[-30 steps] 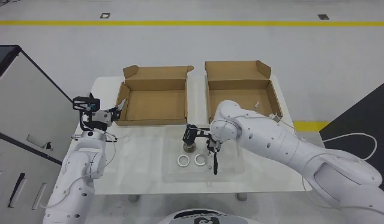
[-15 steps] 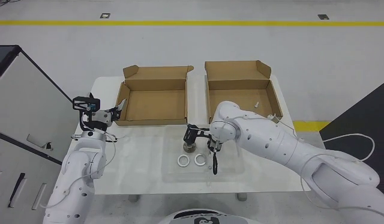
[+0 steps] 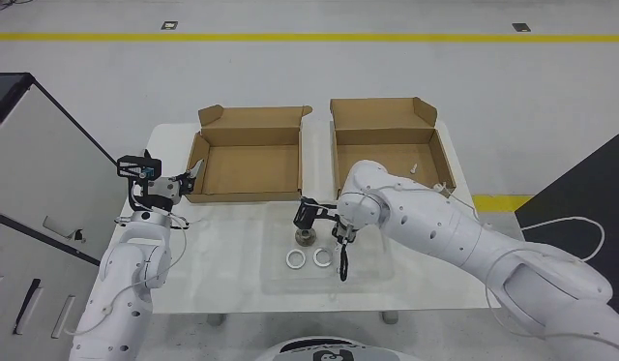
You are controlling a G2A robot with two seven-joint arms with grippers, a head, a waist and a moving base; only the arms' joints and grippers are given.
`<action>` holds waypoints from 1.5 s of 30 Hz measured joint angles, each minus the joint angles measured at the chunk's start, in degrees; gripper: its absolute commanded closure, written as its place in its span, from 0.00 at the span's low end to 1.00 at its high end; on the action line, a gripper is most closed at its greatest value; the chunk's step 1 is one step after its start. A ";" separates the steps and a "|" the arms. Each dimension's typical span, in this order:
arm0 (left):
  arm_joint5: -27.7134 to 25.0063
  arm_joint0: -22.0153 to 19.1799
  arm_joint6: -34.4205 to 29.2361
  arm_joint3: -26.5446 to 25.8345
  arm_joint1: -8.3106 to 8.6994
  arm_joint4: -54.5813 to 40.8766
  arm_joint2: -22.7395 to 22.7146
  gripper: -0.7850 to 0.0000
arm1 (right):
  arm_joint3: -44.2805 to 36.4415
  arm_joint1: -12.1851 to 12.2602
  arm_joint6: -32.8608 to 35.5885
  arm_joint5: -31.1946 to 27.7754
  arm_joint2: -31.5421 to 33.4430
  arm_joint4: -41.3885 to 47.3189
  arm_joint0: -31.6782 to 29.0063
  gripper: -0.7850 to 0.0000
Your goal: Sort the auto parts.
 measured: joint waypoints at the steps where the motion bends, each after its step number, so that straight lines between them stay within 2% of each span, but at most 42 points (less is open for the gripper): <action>1: 0.00 0.00 0.00 0.00 0.00 0.00 0.00 0.00 | -0.99 0.22 0.48 0.25 0.59 0.46 -0.01 1.00; 7: 0.00 0.00 0.00 0.00 0.00 0.00 0.00 0.00 | -7.26 3.15 1.27 0.40 5.25 3.73 -0.31 1.00; 17: 0.00 0.00 0.00 0.00 0.00 0.00 0.00 0.00 | -18.11 10.82 1.25 -1.50 13.30 12.56 -1.44 1.00; 23: 0.00 0.00 0.00 0.00 0.00 0.00 0.00 0.00 | -22.26 14.52 1.25 -2.90 17.78 17.49 -2.28 1.00; 29: 0.00 0.00 0.00 0.00 0.00 0.00 0.00 0.00 | -24.30 17.09 1.02 -5.38 23.17 22.72 -4.68 1.00; 37: 0.00 0.00 0.00 0.00 0.00 0.00 0.00 0.00 | -21.70 20.26 -10.10 -16.61 32.44 34.39 -11.67 1.00; 41: 0.00 0.00 0.00 0.00 0.00 0.00 0.00 0.00 | -19.00 22.16 -18.83 -25.34 35.02 39.24 -15.88 1.00; 45: 0.00 0.00 0.00 0.00 0.00 0.00 0.00 0.00 | -16.85 24.02 -28.02 -34.53 34.95 40.96 -18.03 1.00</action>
